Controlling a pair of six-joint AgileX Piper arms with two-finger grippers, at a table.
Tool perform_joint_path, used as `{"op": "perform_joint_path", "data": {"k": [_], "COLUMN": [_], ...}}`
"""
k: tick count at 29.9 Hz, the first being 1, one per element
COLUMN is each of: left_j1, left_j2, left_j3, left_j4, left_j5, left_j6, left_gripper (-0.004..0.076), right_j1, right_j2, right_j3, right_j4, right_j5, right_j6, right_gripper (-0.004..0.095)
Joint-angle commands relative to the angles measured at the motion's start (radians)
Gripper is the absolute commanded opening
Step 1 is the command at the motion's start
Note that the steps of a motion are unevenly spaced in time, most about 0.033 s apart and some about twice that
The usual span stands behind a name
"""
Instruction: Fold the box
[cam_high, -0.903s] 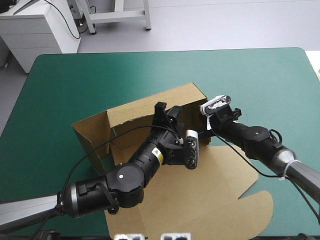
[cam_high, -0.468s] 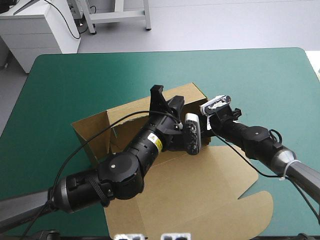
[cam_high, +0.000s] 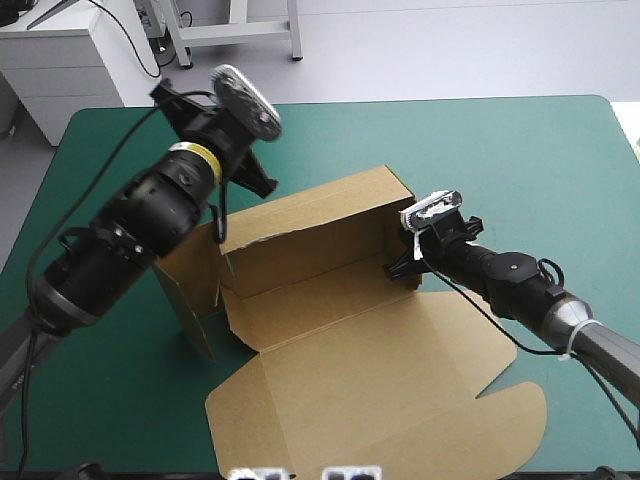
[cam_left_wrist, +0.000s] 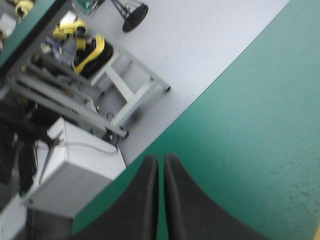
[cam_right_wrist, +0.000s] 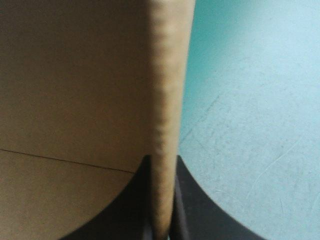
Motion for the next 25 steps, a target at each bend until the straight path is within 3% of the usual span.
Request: {"op": "perform_joint_path", "data": {"k": [1,12,18,25], "left_j1": [0.154,0.576,0.631,0.631], "left_j2": [-0.039,-0.041,-0.041,-0.041], "left_j3": [-0.059,-0.061,-0.05,-0.022], "left_j4": [-0.13,-0.475,-0.508,-0.508], "left_j5": [0.003,0.159,0.231,0.23], "left_j6": [-0.002,-0.015,-0.015,-0.015], "left_gripper": [0.0015,0.0015,0.0011,0.0009], "right_j1": [0.002,0.002,0.0,0.0], "right_j2": [-0.034,-0.034,-0.043,-0.056], "right_j3": [-0.03,-0.03,-0.03,-0.03], "right_j4": [0.006,0.004,0.006,-0.03], "right_j5": [0.019,0.018,0.01,0.07], "right_j6": [-0.003,-0.003,-0.003,0.006], "right_gripper": [-0.0018,-0.0018,-0.0018,-0.002]}}
